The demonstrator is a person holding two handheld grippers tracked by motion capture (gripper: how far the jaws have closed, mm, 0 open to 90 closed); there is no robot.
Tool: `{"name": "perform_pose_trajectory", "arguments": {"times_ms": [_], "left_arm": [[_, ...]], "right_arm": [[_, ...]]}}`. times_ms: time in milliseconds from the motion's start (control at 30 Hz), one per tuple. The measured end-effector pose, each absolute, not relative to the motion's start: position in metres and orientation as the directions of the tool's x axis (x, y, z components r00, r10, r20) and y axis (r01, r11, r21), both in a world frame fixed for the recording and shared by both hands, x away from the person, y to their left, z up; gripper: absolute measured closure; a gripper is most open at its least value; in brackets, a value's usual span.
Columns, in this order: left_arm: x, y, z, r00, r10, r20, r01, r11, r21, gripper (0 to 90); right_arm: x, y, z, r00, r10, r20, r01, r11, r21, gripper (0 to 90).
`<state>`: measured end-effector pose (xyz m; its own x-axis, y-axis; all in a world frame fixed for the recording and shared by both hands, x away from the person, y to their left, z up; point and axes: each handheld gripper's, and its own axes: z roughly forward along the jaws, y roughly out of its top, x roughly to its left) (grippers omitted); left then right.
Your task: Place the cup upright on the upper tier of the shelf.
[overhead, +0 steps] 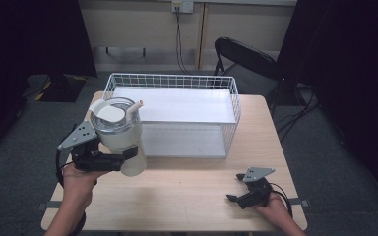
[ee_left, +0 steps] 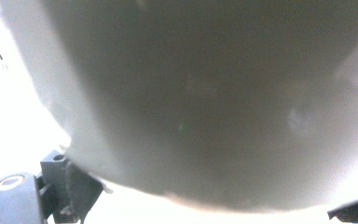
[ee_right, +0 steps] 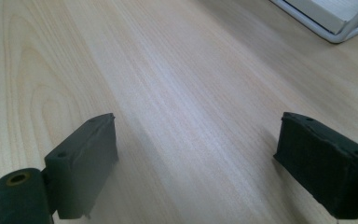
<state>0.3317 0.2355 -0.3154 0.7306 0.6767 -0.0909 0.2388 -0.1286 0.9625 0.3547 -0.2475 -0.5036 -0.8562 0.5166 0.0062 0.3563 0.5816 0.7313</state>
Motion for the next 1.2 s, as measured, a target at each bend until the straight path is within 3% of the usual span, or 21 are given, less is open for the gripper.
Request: {"name": "perform_pose_trajectory", "arguments": {"times_ms": [1200], "left_arm": [[0.342, 0.236, -0.238, 0.749, 0.655, -0.099, 0.236, -0.124, 0.964, 10.3]], "right_arm": [[0.355, -0.247, -0.504, -0.856, 0.517, 0.006, 0.356, 0.581, 0.732, 11.8]]}}
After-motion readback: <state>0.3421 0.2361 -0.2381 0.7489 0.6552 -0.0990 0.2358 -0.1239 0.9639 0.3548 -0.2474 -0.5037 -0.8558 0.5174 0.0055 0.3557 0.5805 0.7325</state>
